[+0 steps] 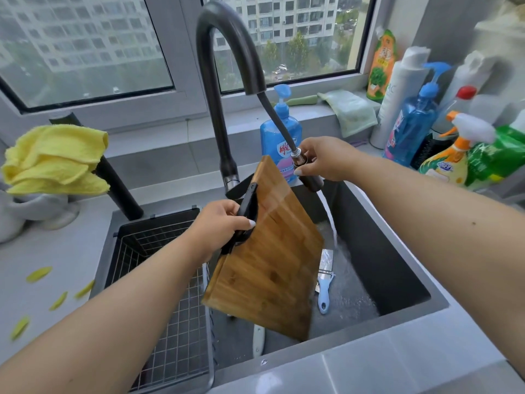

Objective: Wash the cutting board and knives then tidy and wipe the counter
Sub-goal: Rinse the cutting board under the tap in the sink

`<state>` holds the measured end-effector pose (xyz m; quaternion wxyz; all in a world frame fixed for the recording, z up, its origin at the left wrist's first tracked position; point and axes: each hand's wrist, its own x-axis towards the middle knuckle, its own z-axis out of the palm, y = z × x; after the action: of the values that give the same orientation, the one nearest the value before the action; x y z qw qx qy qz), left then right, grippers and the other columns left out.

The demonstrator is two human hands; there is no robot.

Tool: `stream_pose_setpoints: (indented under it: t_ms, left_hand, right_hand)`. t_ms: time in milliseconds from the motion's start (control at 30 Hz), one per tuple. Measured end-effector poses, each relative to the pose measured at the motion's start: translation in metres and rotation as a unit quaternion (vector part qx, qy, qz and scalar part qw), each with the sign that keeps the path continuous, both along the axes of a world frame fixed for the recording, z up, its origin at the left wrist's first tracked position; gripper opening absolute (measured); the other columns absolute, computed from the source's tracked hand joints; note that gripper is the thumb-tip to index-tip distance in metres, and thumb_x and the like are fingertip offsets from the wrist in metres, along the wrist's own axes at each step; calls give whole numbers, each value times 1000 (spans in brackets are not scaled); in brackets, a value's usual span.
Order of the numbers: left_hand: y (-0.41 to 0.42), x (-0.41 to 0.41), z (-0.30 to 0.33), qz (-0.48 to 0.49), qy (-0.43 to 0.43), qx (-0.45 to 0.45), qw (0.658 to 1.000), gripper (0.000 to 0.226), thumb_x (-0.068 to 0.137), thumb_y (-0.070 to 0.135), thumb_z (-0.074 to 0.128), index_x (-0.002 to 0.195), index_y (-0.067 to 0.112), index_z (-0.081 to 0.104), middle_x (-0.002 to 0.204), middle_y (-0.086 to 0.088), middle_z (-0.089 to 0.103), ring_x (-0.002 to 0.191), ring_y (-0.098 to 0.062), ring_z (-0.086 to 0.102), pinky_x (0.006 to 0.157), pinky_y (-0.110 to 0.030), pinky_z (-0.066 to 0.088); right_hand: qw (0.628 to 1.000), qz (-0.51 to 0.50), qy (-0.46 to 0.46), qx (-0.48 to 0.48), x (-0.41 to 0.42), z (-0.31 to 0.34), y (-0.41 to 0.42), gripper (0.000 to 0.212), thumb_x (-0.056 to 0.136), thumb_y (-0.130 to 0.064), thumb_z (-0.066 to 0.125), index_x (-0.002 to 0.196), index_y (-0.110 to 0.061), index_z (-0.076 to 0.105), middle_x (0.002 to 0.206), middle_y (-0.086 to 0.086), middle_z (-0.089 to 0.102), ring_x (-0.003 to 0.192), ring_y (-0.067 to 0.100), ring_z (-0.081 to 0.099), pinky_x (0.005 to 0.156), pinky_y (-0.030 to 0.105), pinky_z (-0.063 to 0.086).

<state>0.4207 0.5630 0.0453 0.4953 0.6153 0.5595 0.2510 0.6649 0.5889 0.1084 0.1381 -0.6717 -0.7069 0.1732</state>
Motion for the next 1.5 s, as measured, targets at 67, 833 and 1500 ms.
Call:
stream_pose_setpoints:
  t_ms: [67,833,1500]
  left_hand:
    - [-2,-5,0,-8,-2,-11,1000,22,72,12,76,67,12,54,70,-13,57,66,-25,58,68,-38,51]
    - [1,44,47,-340,103,50,933,9,86,27,67,96,26,67,99,3,68,95,-15,64,90,-35,53]
    - [14,14,-1,-232,308,296,874,50,77,6,73,60,46,48,139,7,30,131,-24,19,108,-52,30]
  right_hand:
    - [1000,-1,9,6,1,-1,1,31,87,-33,68,112,-18,59,108,1,65,95,18,60,79,31,48]
    - [974,31,169,-149,14,4,29,30,91,-17,63,118,-24,51,111,0,64,98,12,63,78,25,52]
    - [963,38,206,-171,2,-12,28,47,89,-23,66,132,-18,47,129,4,57,112,19,59,89,32,55]
